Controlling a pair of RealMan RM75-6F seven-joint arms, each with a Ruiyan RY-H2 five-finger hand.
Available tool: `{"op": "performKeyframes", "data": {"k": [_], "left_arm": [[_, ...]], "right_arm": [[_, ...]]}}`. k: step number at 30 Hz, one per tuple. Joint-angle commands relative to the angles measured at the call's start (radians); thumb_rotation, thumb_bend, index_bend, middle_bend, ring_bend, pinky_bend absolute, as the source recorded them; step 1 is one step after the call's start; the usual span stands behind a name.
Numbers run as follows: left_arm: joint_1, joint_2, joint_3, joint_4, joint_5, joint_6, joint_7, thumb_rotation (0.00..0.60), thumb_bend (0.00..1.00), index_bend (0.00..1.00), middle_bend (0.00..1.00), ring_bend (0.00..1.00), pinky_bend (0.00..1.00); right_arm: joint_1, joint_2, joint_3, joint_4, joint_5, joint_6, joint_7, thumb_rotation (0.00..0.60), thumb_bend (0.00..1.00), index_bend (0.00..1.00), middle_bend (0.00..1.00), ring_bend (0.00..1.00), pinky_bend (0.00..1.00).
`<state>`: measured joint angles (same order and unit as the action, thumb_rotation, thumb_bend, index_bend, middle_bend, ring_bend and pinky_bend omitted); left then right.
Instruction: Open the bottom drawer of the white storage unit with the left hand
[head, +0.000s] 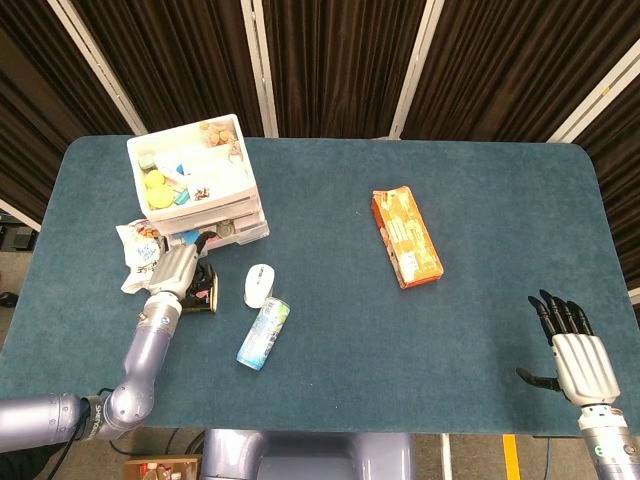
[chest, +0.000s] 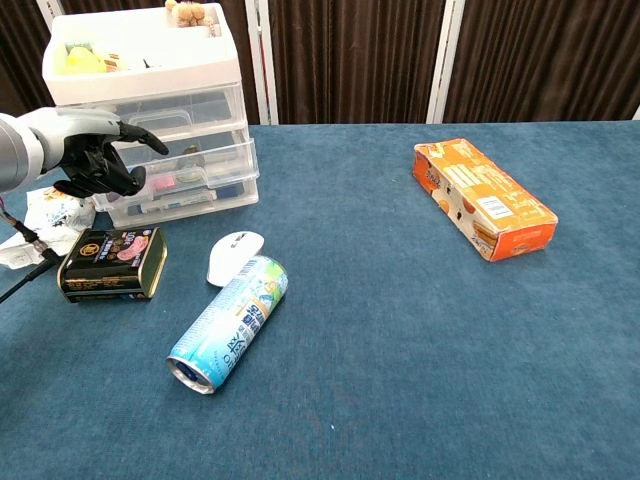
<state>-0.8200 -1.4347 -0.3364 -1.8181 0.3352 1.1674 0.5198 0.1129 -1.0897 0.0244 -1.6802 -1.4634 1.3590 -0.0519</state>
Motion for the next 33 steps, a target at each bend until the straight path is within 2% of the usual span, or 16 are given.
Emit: {"op": "performKeyframes", "data": {"k": [1,12,19,33], "left_arm": [[-0.014,-0.002,0.0,0.024,-0.047,-0.01,0.014,0.6,0.7,0.13,1.0,0.96,0.97],[-0.033,-0.004,-0.016,0.017,-0.132,-0.058,0.001,0.6,0.7,0.19,1.0,0.96,0.97],[-0.029,0.022,-0.015,-0.031,-0.115,-0.063,-0.023,0.6,0.7,0.23,1.0,0.96,0.97],[-0.03,0.058,0.005,-0.066,-0.133,-0.111,-0.073,0.6,0.71,0.23,1.0,0.96,0.97]], "right_arm": [[0.0,0.0,0.0,0.0,0.0,0.0,0.0,0.6,0.08,0.0,0.0,0.0,0.04],[-0.001,0.001,0.001,0.0,0.0,0.001,0.002,0.6,0.08,0.0,0.0,0.0,0.04],[-0.001,0.0,0.0,0.002,-0.004,0.004,0.005,0.6,0.08,0.0,0.0,0.0,0.04],[-0.002,-0.002,-0.001,0.003,-0.007,0.007,0.002,0.6,0.08,0.0,0.0,0.0,0.04]]}}
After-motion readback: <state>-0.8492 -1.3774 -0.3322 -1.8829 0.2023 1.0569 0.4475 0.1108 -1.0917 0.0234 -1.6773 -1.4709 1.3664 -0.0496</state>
